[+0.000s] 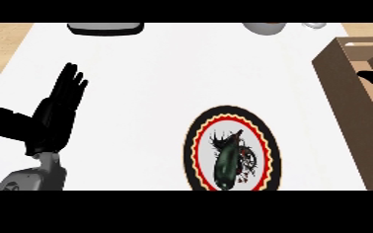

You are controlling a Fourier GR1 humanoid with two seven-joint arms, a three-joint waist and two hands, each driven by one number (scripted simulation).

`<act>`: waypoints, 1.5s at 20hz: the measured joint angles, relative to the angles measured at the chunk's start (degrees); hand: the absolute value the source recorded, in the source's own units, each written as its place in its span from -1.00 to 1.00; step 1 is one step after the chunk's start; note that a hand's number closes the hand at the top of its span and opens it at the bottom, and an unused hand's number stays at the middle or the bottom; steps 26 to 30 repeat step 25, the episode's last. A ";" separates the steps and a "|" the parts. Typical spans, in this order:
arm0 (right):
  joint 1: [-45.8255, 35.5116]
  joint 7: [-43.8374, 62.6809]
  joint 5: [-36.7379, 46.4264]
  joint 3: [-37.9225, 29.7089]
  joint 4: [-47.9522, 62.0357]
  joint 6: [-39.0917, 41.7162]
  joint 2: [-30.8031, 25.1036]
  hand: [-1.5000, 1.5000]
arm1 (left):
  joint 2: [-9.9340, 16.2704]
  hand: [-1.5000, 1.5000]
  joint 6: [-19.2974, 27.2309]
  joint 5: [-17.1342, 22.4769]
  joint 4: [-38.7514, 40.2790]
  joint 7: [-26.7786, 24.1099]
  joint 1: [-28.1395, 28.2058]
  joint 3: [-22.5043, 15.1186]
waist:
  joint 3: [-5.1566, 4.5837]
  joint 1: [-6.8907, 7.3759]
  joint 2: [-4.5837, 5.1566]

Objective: Pick the tomato from the plate and place it in the cardboard box

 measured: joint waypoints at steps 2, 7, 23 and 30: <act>-0.80 -1.39 -4.64 -2.97 -0.34 0.42 0.23 -1.00 | -0.37 0.00 0.12 -0.35 0.30 -0.86 0.46 -0.09 | 0.00 -0.25 -0.05; -2.39 -1.89 -17.25 -10.65 -2.29 2.60 2.61 -1.00 | -0.50 0.00 0.01 -0.26 0.73 -1.61 0.90 0.43 | -0.01 -0.84 -0.26; 10.63 -9.54 -43.32 -27.92 -7.30 9.45 0.24 -1.00 | -1.15 0.00 -0.84 -0.82 1.20 -0.79 -0.22 1.29 | -0.06 -0.70 -0.07; 12.17 -12.74 -44.73 -28.68 -5.03 9.63 -0.13 -1.00 | -1.62 0.00 -0.48 -1.32 0.19 -0.32 0.13 0.93 | -0.06 -0.54 -0.05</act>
